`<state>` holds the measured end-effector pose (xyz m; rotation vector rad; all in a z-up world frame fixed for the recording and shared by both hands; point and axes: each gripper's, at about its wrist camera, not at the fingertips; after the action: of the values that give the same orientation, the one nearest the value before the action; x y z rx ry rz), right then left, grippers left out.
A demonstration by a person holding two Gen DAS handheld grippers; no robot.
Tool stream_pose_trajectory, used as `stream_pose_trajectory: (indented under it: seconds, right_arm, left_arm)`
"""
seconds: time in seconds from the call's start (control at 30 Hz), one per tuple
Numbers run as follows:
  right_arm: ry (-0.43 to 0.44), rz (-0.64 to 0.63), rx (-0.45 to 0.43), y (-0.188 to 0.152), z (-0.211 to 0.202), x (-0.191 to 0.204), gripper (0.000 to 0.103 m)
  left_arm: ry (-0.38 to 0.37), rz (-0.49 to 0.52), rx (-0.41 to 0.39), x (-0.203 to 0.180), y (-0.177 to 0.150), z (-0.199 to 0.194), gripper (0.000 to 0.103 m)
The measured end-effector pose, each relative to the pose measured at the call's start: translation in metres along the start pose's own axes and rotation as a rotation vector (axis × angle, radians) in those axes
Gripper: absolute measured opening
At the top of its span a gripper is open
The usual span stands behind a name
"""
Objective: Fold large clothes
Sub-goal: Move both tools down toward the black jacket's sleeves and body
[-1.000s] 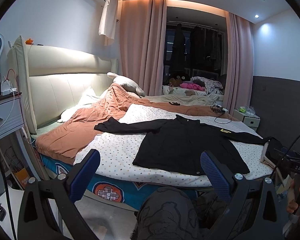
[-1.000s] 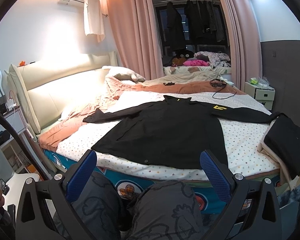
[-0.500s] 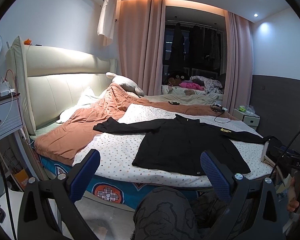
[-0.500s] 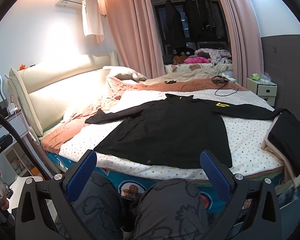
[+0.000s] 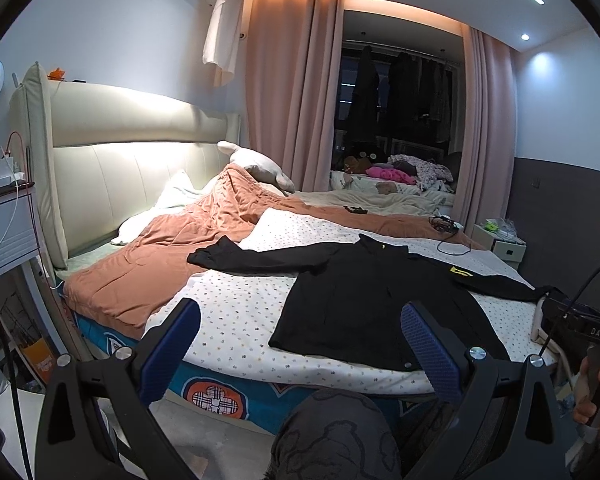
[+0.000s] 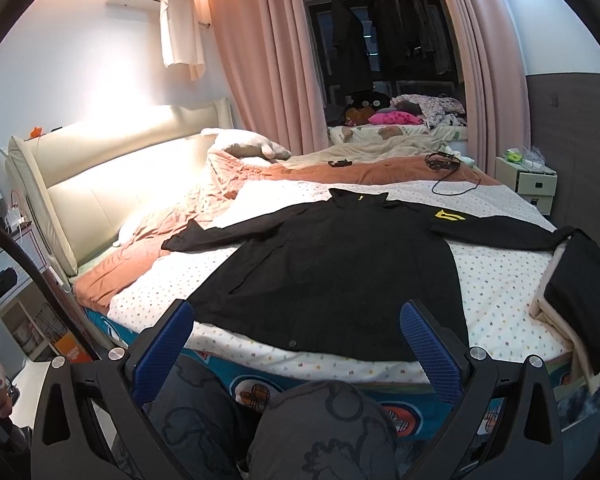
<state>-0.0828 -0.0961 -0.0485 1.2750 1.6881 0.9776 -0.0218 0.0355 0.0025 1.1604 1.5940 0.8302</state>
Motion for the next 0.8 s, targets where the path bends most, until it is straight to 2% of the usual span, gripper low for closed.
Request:
stream_pose_trajectory:
  seconds: [0.27, 0.8]
  right_arm:
    - [0.027, -0.003, 0.027, 0.01, 0.037, -0.006, 0.103]
    - [0.058, 0.078, 0.06, 0.047, 0.137, -0.035, 0.103]
  left_arm:
    - [0.042, -0.016, 0.019, 0.007, 0.003, 0.033, 0.103]
    - [0.094, -0.004, 0.1, 0.007, 0.025, 0.133, 0.103]
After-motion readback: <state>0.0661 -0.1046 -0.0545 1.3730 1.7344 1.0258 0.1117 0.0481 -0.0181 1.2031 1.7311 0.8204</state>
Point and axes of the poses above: each gripper's, at about its wrist camera, not at the fingertips, and z roughly the way its jaws point, x to its left, y to its top, and after that the axes turned 12 degrees about -z, right-handed
